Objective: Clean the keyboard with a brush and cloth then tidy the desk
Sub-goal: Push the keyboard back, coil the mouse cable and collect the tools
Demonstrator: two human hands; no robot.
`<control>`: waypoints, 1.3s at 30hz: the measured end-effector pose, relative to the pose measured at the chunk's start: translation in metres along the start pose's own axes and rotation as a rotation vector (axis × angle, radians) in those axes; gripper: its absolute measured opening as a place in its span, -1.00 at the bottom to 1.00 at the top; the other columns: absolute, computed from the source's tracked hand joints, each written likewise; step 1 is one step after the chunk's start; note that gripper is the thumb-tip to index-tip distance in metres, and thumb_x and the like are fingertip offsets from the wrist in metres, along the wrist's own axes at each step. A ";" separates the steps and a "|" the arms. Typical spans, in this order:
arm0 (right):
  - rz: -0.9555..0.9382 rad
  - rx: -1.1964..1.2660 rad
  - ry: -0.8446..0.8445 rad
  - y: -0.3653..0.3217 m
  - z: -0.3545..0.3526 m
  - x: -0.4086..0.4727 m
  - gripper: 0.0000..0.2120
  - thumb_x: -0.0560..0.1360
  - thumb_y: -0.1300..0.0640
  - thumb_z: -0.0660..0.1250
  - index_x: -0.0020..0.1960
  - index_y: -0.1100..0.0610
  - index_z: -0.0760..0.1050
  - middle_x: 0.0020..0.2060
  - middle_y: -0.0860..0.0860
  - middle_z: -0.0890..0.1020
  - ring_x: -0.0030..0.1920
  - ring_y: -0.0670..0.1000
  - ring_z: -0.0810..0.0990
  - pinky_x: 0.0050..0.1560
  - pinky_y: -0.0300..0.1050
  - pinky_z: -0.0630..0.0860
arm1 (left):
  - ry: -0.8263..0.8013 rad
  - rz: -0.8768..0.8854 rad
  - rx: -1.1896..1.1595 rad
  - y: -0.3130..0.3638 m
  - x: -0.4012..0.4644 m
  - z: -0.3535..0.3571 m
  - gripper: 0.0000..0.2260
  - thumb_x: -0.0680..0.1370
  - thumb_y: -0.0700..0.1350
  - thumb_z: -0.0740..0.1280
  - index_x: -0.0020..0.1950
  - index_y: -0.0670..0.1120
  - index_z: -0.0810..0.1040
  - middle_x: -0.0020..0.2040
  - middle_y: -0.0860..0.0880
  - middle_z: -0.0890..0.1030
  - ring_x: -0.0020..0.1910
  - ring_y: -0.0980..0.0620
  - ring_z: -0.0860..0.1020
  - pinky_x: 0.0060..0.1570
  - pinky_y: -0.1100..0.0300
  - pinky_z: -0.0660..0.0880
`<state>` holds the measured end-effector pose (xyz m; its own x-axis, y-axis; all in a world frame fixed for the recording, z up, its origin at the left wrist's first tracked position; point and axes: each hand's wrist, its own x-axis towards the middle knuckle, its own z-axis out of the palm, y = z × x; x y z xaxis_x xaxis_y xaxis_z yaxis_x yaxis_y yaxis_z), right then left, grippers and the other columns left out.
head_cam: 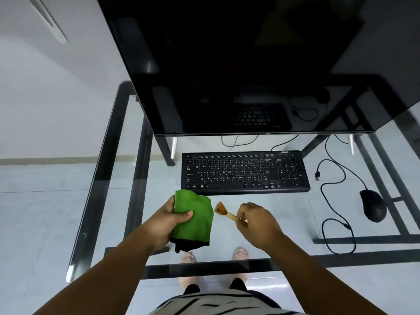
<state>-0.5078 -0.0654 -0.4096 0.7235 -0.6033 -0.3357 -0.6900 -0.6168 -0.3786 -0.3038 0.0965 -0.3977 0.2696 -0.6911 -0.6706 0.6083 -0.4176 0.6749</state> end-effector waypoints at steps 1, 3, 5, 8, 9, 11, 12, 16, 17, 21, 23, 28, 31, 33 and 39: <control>0.042 0.055 0.012 0.004 0.001 -0.003 -0.91 0.50 0.02 0.28 -0.06 0.01 0.51 -0.12 -0.12 0.59 -0.16 -0.08 0.54 -0.19 -0.19 0.47 | -0.010 -0.003 -0.023 -0.001 0.001 0.005 -0.59 0.52 -0.34 0.34 0.32 -0.03 0.46 0.18 -0.10 0.64 0.17 -0.14 0.61 0.13 -0.11 0.54; 0.148 0.272 0.060 0.010 0.002 -0.009 -0.94 0.48 0.05 0.37 -0.14 0.01 0.52 -0.24 -0.13 0.61 -0.27 -0.14 0.54 -0.30 -0.29 0.42 | -0.030 -0.014 -0.076 -0.005 0.005 0.015 -0.60 0.53 -0.35 0.31 0.32 -0.04 0.46 0.19 -0.11 0.63 0.17 -0.14 0.60 0.09 -0.08 0.55; 0.281 0.529 0.101 0.011 0.002 -0.013 -0.91 0.44 0.10 0.44 -0.18 0.04 0.54 -0.30 -0.11 0.62 -0.30 -0.13 0.57 -0.29 -0.32 0.44 | -0.042 -0.031 -0.107 -0.012 0.011 0.023 -0.58 0.53 -0.36 0.29 0.35 -0.05 0.44 0.21 -0.12 0.62 0.19 -0.14 0.59 0.09 -0.08 0.56; 0.364 0.690 0.090 0.014 0.006 -0.016 -0.88 0.41 0.14 0.49 -0.20 0.04 0.54 -0.29 -0.04 0.65 -0.27 -0.04 0.63 -0.21 -0.24 0.55 | -0.055 -0.049 -0.093 -0.021 0.019 0.031 -0.55 0.54 -0.37 0.29 0.37 -0.04 0.41 0.25 -0.13 0.60 0.22 -0.16 0.57 0.12 -0.14 0.54; 0.373 0.703 0.081 0.014 0.008 -0.016 -0.87 0.40 0.14 0.50 -0.19 0.03 0.54 -0.29 -0.03 0.65 -0.27 -0.03 0.64 -0.18 -0.18 0.59 | -0.048 -0.050 -0.069 -0.023 0.020 0.034 -0.55 0.54 -0.38 0.29 0.36 -0.03 0.41 0.25 -0.13 0.60 0.22 -0.16 0.57 0.12 -0.14 0.54; 0.388 0.715 0.076 0.014 0.012 -0.016 -0.86 0.39 0.15 0.51 -0.18 0.03 0.54 -0.29 -0.01 0.65 -0.28 -0.02 0.65 -0.16 -0.12 0.61 | -0.003 -0.043 -0.010 -0.027 0.023 0.035 -0.54 0.53 -0.39 0.31 0.34 0.00 0.42 0.23 -0.11 0.61 0.21 -0.15 0.57 0.12 -0.15 0.54; 0.393 0.717 0.081 0.014 0.013 -0.016 -0.86 0.39 0.15 0.51 -0.17 0.04 0.54 -0.30 0.00 0.66 -0.29 -0.02 0.65 -0.17 -0.12 0.61 | 0.031 -0.034 0.033 -0.028 0.024 0.035 -0.54 0.52 -0.38 0.33 0.33 0.01 0.42 0.22 -0.10 0.61 0.21 -0.15 0.57 0.13 -0.17 0.54; 0.380 0.687 0.085 0.011 0.015 -0.012 -0.84 0.37 0.13 0.52 -0.19 0.04 0.53 -0.32 -0.01 0.66 -0.35 -0.04 0.64 -0.23 -0.18 0.57 | 0.210 0.062 0.377 -0.028 0.024 0.035 -0.57 0.45 -0.27 0.46 0.22 0.06 0.45 0.13 -0.02 0.62 0.16 -0.07 0.58 0.16 -0.05 0.53; 0.374 0.678 0.081 0.011 0.016 -0.011 -0.83 0.37 0.13 0.52 -0.19 0.04 0.53 -0.33 -0.01 0.66 -0.35 -0.04 0.64 -0.22 -0.17 0.57 | 0.265 0.094 0.506 -0.027 0.024 0.037 -0.56 0.42 -0.23 0.49 0.22 0.04 0.45 0.10 0.02 0.62 0.13 -0.04 0.57 0.12 0.05 0.51; 0.356 0.634 0.066 0.009 0.017 -0.009 -0.82 0.36 0.09 0.53 -0.18 0.05 0.53 -0.35 -0.04 0.64 -0.34 -0.09 0.62 -0.21 -0.17 0.55 | 0.445 0.186 0.825 -0.023 0.019 0.048 -0.50 0.37 -0.13 0.52 0.25 -0.07 0.43 0.05 -0.02 0.60 0.06 -0.04 0.55 0.01 0.19 0.44; 0.334 0.567 0.070 0.010 0.014 -0.009 -0.81 0.37 0.02 0.52 -0.15 0.04 0.52 -0.32 -0.08 0.63 -0.31 -0.14 0.58 -0.24 -0.24 0.48 | 0.494 0.208 0.906 -0.023 0.019 0.050 -0.43 0.34 -0.10 0.54 0.29 -0.09 0.40 0.12 -0.06 0.59 0.11 -0.09 0.55 0.05 0.12 0.48; 0.250 0.445 0.262 0.024 0.000 -0.001 -0.82 0.45 -0.06 0.43 -0.04 0.00 0.52 -0.15 -0.10 0.62 -0.26 -0.13 0.58 -0.16 -0.17 0.52 | 0.589 0.342 1.064 -0.018 0.017 0.049 -0.22 0.32 0.04 0.54 0.43 -0.10 0.27 0.24 -0.07 0.40 0.24 -0.09 0.42 0.26 0.02 0.40; 0.210 0.475 0.413 0.038 -0.015 0.011 -0.78 0.45 0.02 0.44 0.05 0.05 0.54 -0.01 -0.04 0.59 -0.12 -0.06 0.59 -0.06 -0.07 0.58 | 0.677 0.439 1.062 -0.008 0.022 0.050 -0.25 0.36 0.12 0.50 0.43 -0.11 0.28 0.23 -0.08 0.40 0.24 -0.10 0.39 0.26 0.00 0.39; 0.185 0.454 0.477 0.051 -0.029 0.020 -0.65 0.42 0.01 0.48 0.15 0.08 0.52 0.06 -0.02 0.53 0.05 0.01 0.56 0.08 -0.03 0.56 | 0.707 0.433 1.071 0.001 0.028 0.053 -0.24 0.37 0.17 0.48 0.43 -0.12 0.28 0.27 -0.11 0.40 0.27 -0.14 0.38 0.27 -0.04 0.37; 0.236 0.165 0.368 0.084 -0.067 0.036 0.04 0.11 -0.32 0.54 0.46 -0.02 0.20 0.43 -0.03 0.28 0.40 0.06 0.27 0.38 0.10 0.32 | 0.644 0.250 1.102 0.022 0.051 0.053 0.06 0.18 0.30 0.55 0.50 -0.04 0.10 0.44 -0.16 0.24 0.40 -0.22 0.25 0.33 -0.19 0.33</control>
<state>-0.5412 -0.1731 -0.3964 0.4709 -0.8751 -0.1117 -0.8004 -0.3706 -0.4712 -0.3159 0.0213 -0.4008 0.7806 -0.5430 -0.3096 -0.3572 -0.7940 0.4919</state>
